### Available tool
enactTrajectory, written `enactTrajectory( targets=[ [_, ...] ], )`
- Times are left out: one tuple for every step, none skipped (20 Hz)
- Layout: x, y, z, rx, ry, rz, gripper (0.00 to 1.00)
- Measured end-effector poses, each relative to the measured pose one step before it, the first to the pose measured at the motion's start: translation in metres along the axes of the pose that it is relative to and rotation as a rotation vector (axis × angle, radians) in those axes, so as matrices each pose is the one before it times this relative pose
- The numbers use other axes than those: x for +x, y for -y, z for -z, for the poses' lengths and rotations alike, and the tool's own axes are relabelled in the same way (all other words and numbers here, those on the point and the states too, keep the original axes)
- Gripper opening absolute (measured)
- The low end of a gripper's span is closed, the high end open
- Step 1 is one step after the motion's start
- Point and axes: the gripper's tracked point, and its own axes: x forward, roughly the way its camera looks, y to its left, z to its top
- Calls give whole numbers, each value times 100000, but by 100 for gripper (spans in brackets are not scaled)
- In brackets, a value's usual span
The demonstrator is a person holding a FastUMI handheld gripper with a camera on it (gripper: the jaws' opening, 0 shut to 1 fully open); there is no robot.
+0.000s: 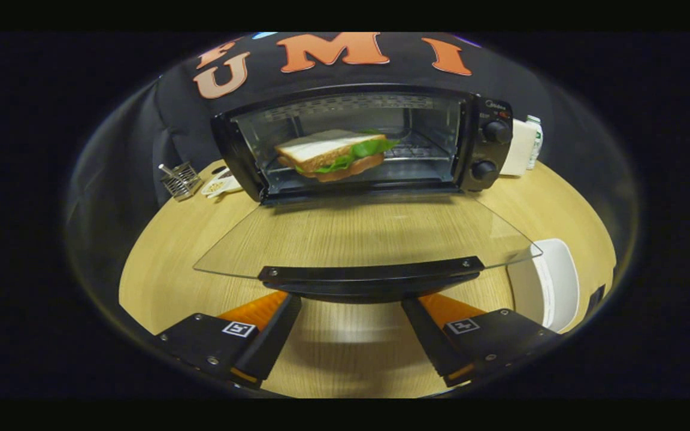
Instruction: Open the toaster oven, put the food inside, and close the toaster oven door.
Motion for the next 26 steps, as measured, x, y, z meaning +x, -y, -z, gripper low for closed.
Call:
enactTrajectory(
  targets=[
    [-184,-2,-266,-536,-7,-359,99],
    [-375,-156,361,-2156,-1217,-1192,99],
    [-656,-11,633,-2293,-1458,-666,99],
    [-268,-49,507,-1480,-346,-81,100],
    [-94,136,495,-467,-446,212,100],
    [93,166,2,380,-85,574,99],
    [254,16,-312,1104,128,101,99],
    [239,-84,-692,2048,541,-275,99],
    [159,-22,-1053,2006,1529,139,100],
    [72,60,-1249,1036,1995,109,100],
    [59,-14,-1286,112,2468,243,99],
    [173,16,-987,-510,2368,-45,99],
    [-6,193,-971,-787,1921,267,99],
    [45,35,-907,-128,1554,-58,99],
    [49,46,-728,446,953,-46,99],
    [-155,106,-495,616,848,-2,99],
    [40,23,-662,504,1072,153,99],
    [125,-9,-147,-191,-398,-261,99],
    [147,-105,-523,-138,1402,176,100],
    [-78,-44,-444,-849,447,128,99],
    [-55,108,-444,-676,1208,197,99],
    [-51,31,-590,-856,821,16,99],
    [176,-90,-709,-2,1175,-176,99],
    [361,-164,-648,546,673,-245,99],
    [249,-26,-630,881,912,-305,99],
    [246,-21,-520,889,855,-218,99]
  ],
)
